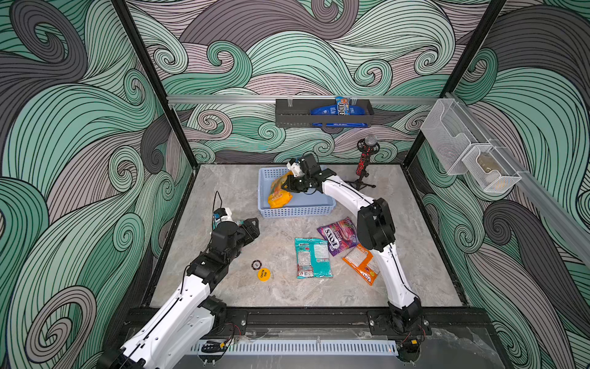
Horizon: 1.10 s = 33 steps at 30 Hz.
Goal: Put the candies in the basket
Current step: Place the candy in the basket.
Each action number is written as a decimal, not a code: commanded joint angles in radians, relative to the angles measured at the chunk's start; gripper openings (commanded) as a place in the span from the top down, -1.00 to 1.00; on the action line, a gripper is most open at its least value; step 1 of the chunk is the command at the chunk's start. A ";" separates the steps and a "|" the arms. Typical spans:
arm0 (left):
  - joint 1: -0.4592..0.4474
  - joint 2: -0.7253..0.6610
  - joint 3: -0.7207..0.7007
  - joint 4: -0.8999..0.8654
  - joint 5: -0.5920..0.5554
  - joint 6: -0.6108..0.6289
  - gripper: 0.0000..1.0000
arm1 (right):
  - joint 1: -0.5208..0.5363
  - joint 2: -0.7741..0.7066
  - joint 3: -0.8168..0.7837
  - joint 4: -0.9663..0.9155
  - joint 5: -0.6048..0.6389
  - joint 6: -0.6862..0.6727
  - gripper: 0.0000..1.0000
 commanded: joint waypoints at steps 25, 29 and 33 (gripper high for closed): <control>-0.003 0.018 0.029 -0.036 0.048 0.005 -0.59 | -0.058 -0.291 -0.361 0.057 0.196 -0.107 -0.11; -0.003 0.038 0.001 -0.003 0.075 -0.010 -0.59 | -0.046 -0.473 -0.486 0.041 0.271 -0.146 -0.36; -0.003 0.077 -0.011 0.031 0.112 -0.023 -0.59 | -0.012 -0.680 -0.696 0.033 0.309 -0.147 -0.42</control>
